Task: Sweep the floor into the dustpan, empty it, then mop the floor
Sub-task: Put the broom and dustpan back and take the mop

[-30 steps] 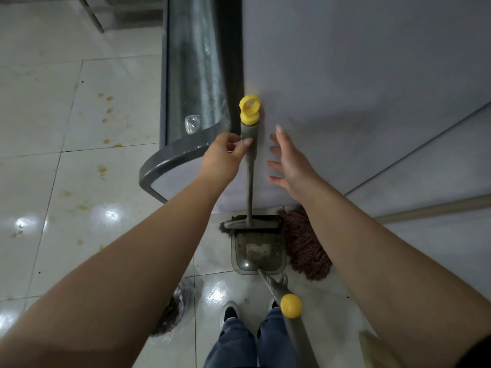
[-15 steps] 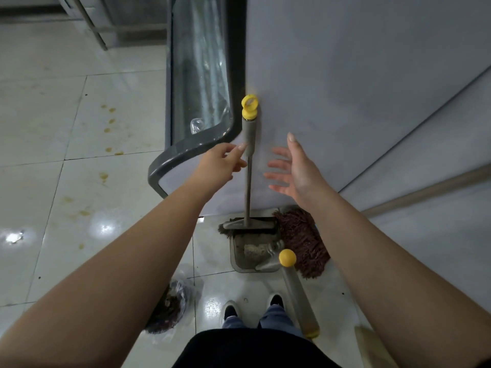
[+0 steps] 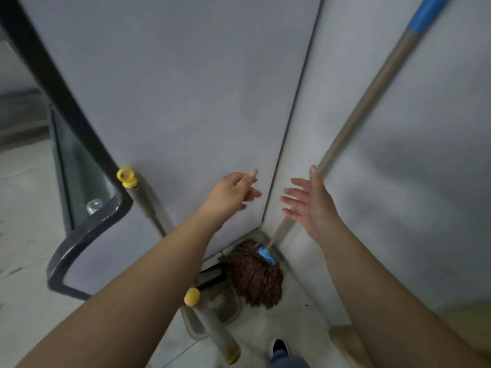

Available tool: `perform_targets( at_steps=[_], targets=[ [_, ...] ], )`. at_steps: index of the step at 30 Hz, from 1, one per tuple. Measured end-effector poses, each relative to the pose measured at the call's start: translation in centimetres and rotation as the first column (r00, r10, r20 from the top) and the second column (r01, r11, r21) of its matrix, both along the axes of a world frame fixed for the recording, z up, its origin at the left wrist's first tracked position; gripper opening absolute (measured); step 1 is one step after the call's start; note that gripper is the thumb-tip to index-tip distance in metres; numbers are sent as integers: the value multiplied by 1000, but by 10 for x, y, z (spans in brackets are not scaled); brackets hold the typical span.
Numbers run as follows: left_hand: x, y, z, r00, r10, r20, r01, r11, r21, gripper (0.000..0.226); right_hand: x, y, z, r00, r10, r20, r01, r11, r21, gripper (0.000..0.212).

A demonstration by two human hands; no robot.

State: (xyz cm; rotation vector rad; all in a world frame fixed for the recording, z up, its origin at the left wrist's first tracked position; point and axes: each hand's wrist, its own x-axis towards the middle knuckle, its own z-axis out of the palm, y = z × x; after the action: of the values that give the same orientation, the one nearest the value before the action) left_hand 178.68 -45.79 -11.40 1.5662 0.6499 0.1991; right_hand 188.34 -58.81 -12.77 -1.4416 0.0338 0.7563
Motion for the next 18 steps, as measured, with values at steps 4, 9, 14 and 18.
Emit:
perform_targets(
  at_steps=[4, 9, 14, 18],
  targets=[
    [65, -29, 7, 998, -54, -33, 56, 997, 46, 26, 65, -36, 1, 989, -142, 35, 142, 990, 10, 52],
    [152, -56, 3, 996, -28, -80, 34, 997, 74, 33, 150, -39, -4, 969, -85, 231, 112, 988, -109, 31],
    [213, -61, -3, 987, 12, -163, -3, 999, 53, 45, 207, -16, -10, 915, 104, 390, -22, 978, -209, 51],
    [245, -61, 3, 989, -1, -145, -3, 1000, -27, 53, 221, -3, -16, 905, 120, 408, -61, 986, -153, 44]
  ],
)
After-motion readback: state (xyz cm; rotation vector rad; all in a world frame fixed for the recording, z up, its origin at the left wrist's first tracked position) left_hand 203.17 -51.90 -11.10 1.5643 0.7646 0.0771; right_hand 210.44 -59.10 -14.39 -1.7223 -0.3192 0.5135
